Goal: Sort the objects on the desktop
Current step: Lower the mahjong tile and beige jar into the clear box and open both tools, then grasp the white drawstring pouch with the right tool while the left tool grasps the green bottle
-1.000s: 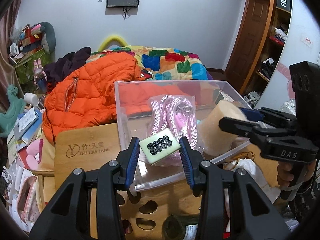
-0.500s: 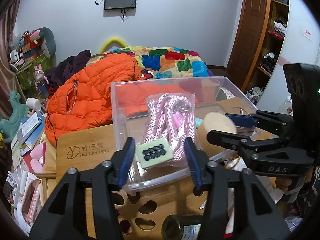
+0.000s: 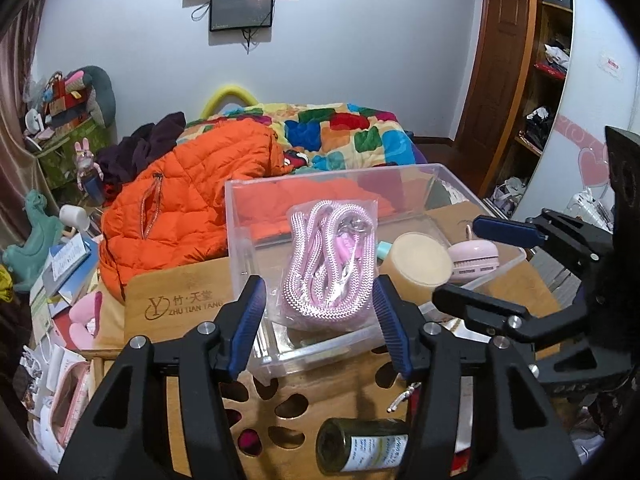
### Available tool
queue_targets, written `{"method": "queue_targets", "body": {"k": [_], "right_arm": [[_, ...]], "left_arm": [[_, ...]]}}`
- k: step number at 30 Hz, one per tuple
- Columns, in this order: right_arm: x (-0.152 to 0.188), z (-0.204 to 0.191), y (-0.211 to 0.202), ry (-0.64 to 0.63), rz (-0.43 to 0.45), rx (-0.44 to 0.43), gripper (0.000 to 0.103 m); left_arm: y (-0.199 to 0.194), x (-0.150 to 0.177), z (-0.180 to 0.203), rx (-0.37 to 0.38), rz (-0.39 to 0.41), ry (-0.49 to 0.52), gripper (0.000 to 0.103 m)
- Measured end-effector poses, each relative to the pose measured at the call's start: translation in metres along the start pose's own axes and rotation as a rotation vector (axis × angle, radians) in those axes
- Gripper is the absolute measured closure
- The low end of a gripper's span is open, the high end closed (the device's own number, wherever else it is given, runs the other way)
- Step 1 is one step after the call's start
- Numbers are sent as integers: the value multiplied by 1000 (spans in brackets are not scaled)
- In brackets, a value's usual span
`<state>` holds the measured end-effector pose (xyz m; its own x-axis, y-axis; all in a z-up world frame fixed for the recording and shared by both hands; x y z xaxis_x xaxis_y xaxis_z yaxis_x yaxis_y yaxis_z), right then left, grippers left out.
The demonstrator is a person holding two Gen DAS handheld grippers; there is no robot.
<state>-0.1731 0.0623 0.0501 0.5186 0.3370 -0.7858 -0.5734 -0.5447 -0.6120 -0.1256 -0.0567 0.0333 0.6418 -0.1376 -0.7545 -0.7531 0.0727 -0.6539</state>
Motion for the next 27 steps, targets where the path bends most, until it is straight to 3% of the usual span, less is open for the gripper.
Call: {"method": "queue_targets", "body": {"k": [8,14,21,27], "right_arm": [[1,-3,-30,-16,46,26,23],[3,-3,-51,-17,84,36,20],[13,-2,-70,-31,101,57,20],[32,3,-71,-41,57,68,20]], "left_arm": [[-22,2,2,15,17,-15,35],[-40,9,6,0,21,-8,35],[-43,32,11,-8,-28,-6,34],[-30,58,12,-5,-102,-16,34]]}}
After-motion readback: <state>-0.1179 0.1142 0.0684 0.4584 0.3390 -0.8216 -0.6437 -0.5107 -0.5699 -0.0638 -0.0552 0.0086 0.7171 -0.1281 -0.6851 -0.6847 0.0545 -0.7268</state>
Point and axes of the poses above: each gripper's, at about its wrist camera, not at the fingertips, and y roughly the way its jaws point, z to its right, x to its underside, the point moved 1 cm from there along y, roughly the way its jaws point, and after that the axes turned 9 degrees about y, right-handed, at the moved point
